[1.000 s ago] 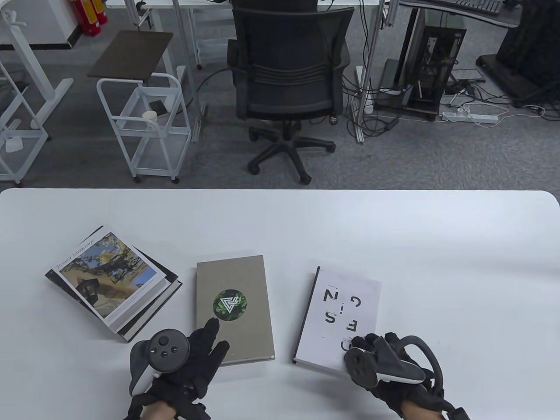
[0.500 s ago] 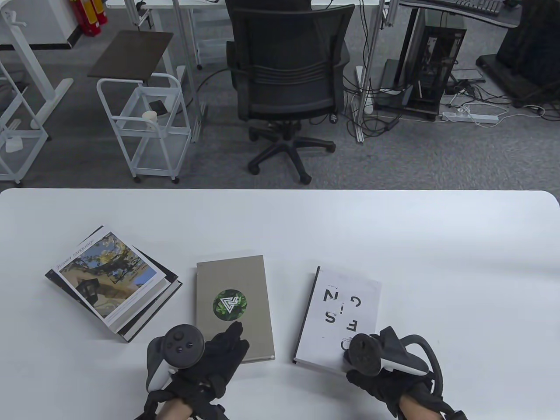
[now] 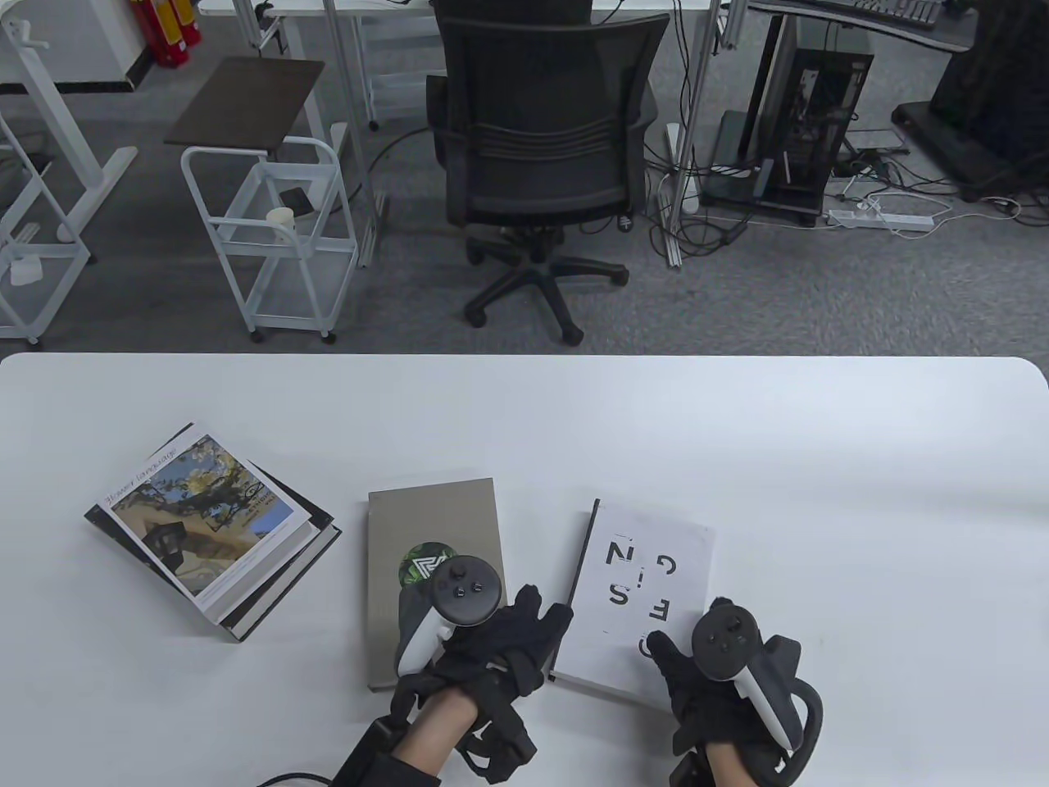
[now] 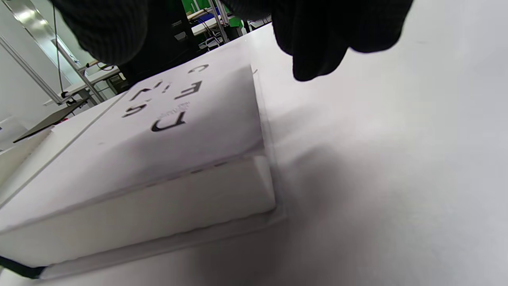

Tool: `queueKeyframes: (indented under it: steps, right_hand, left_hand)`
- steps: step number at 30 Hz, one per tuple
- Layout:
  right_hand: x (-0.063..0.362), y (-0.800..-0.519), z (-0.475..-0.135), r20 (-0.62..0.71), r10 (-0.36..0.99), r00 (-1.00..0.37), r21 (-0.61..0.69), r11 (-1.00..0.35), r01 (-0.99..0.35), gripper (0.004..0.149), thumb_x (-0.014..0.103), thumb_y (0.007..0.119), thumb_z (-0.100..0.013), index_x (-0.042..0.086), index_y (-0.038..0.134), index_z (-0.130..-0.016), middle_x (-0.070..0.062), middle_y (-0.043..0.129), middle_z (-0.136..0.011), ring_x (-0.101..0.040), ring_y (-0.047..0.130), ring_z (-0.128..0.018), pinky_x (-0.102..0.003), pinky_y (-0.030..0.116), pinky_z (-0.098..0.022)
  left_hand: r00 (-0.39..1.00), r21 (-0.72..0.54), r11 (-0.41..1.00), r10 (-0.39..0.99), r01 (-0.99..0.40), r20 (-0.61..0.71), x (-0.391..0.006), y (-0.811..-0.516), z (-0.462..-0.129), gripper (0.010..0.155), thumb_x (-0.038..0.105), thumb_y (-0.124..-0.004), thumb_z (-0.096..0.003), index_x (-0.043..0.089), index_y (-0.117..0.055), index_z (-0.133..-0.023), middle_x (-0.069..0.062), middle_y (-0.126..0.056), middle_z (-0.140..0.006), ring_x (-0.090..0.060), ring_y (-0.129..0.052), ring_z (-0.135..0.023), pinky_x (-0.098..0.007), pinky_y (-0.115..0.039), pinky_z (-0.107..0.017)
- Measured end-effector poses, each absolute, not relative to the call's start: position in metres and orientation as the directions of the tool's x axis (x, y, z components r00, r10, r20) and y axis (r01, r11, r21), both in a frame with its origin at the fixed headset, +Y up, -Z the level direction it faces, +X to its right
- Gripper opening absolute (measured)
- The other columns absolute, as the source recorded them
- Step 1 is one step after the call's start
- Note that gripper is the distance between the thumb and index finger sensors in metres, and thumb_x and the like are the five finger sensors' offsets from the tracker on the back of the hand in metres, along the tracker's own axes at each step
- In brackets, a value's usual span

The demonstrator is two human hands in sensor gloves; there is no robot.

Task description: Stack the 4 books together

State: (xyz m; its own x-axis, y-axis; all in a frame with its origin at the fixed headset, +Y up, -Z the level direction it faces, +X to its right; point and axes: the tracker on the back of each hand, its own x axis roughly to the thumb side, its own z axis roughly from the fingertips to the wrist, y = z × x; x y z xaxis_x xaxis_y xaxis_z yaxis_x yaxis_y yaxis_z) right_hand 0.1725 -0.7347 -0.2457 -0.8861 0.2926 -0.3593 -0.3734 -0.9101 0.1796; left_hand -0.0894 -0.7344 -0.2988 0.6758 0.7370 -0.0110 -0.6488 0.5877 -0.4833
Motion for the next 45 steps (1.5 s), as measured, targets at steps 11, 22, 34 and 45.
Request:
queueKeyframes:
  steps: [11, 22, 34, 45]
  right_hand:
    - [0.172, -0.748, -0.248, -0.383, 0.239, -0.892, 0.229, -0.911, -0.342, 0.083, 0.063, 0.063, -0.059, -0.005, 0.063, -0.107, -0.034, 0.044, -0.111, -0.058, 0.047, -0.097, -0.061, 0.057, -0.069]
    - [0.171, -0.753, -0.249, -0.386, 0.249, -0.888, 0.260, -0.894, -0.364, 0.080, 0.062, 0.062, -0.060, 0.000, 0.059, -0.110, -0.033, 0.046, -0.112, -0.057, 0.050, -0.097, -0.061, 0.059, -0.068]
    - [0.172, -0.756, -0.250, -0.393, 0.272, -0.878, 0.300, -0.865, -0.402, 0.078, 0.061, 0.061, -0.061, -0.003, 0.065, -0.106, -0.034, 0.050, -0.110, -0.058, 0.054, -0.096, -0.061, 0.062, -0.067]
    - [0.172, -0.759, -0.252, -0.399, 0.335, -0.854, 0.296, -0.834, -0.465, 0.081, 0.059, 0.059, -0.062, -0.010, 0.063, -0.103, -0.033, 0.047, -0.110, -0.059, 0.051, -0.095, -0.060, 0.060, -0.068]
  left_hand:
    - [0.716, -0.531, 0.591, 0.697, -0.607, -0.044, -0.083, -0.748, -0.308, 0.080, 0.060, -0.057, -0.0521, -0.003, -0.053, -0.100, -0.031, -0.074, -0.090, -0.024, -0.115, -0.031, -0.046, -0.094, -0.024]
    - [0.767, -0.612, 0.576, 0.637, -0.543, -0.081, -0.074, -0.758, -0.308, 0.077, 0.059, -0.057, -0.0525, 0.000, -0.054, -0.102, -0.028, -0.074, -0.092, -0.027, -0.110, -0.039, -0.049, -0.090, -0.031]
    - [0.812, -0.621, 0.606, 0.578, -0.496, -0.085, -0.064, -0.768, -0.309, 0.078, 0.060, -0.056, -0.0525, 0.003, -0.048, -0.105, -0.026, -0.068, -0.094, -0.025, -0.105, -0.041, -0.048, -0.087, -0.033]
    - [0.844, -0.645, 0.625, 0.533, -0.440, -0.059, -0.048, -0.765, -0.308, 0.080, 0.059, -0.056, -0.0526, 0.000, -0.044, -0.105, -0.029, -0.064, -0.093, -0.024, -0.108, -0.043, -0.047, -0.089, -0.035]
